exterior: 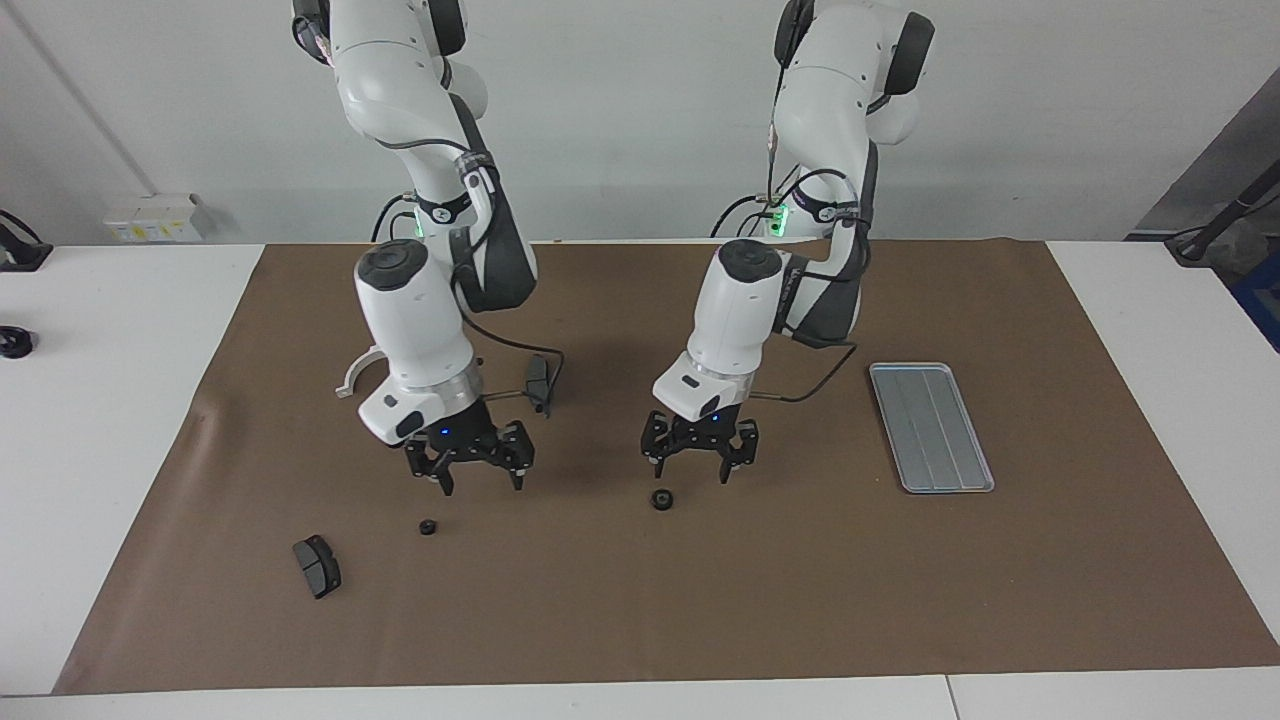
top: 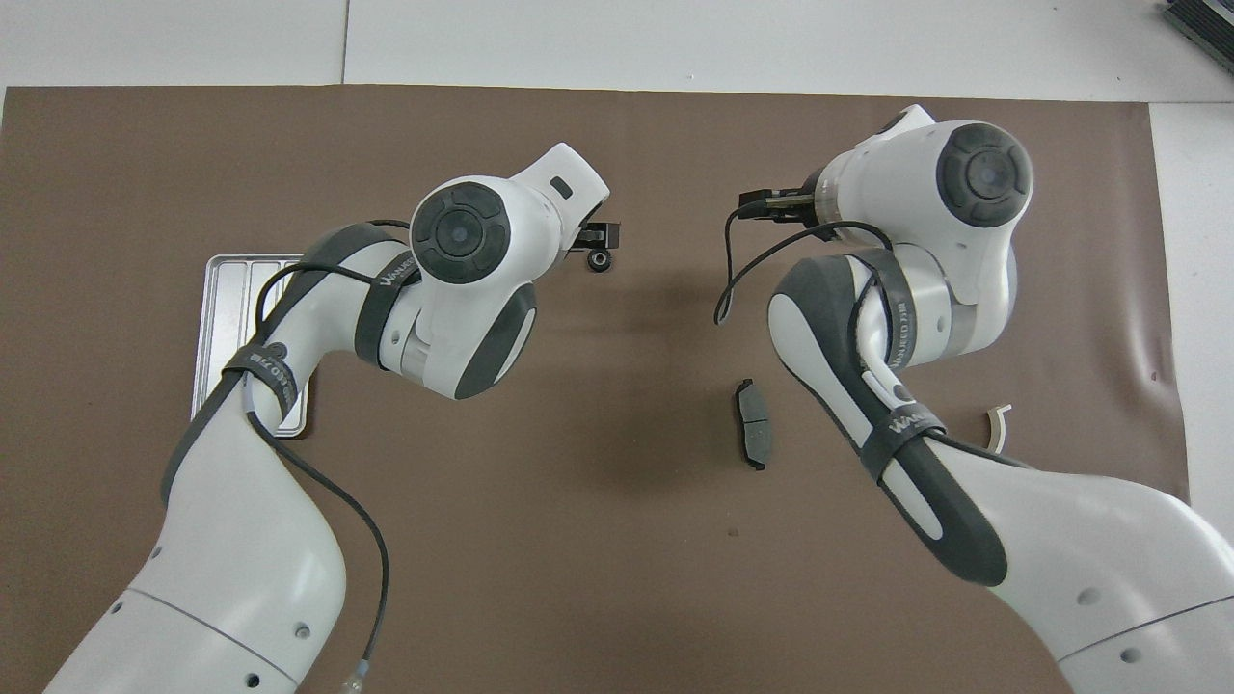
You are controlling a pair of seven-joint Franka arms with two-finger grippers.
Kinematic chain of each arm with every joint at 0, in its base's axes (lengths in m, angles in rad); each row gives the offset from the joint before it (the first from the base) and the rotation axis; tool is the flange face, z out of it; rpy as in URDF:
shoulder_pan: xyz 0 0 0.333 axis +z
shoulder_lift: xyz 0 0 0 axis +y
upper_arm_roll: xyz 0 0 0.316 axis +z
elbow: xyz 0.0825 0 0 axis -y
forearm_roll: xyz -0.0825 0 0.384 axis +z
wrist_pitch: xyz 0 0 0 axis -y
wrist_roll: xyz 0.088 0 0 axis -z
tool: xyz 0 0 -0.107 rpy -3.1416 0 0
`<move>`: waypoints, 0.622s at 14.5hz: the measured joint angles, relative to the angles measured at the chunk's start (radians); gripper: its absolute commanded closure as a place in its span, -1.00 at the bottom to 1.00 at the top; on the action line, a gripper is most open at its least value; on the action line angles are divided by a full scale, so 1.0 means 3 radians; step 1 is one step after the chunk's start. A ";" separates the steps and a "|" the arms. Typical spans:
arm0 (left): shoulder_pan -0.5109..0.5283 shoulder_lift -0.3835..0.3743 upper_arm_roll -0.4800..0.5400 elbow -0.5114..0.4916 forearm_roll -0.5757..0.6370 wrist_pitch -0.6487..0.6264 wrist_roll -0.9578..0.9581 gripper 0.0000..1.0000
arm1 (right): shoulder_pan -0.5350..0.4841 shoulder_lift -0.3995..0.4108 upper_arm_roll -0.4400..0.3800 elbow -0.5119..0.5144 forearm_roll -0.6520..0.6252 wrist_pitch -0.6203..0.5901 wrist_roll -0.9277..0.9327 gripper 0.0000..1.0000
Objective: Place bearing gear from tray to pile
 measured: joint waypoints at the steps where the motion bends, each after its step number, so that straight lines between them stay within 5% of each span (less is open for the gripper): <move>1: 0.0077 -0.0171 0.0003 -0.0151 0.0001 -0.0032 0.0094 -1.00 | 0.0116 0.0110 0.0000 0.0115 -0.0002 0.0001 0.0085 -1.00; 4: 0.0311 -0.0687 0.0010 -0.0558 0.0002 -0.0392 0.0464 -1.00 | 0.0381 0.0471 0.0002 0.0448 -0.0133 0.0042 0.0344 -1.00; 9: 0.0760 -0.1229 0.0018 -0.0693 0.0004 -0.1252 0.1169 -1.00 | 0.0650 0.0827 0.0001 0.0662 -0.0316 0.0332 0.0537 -1.00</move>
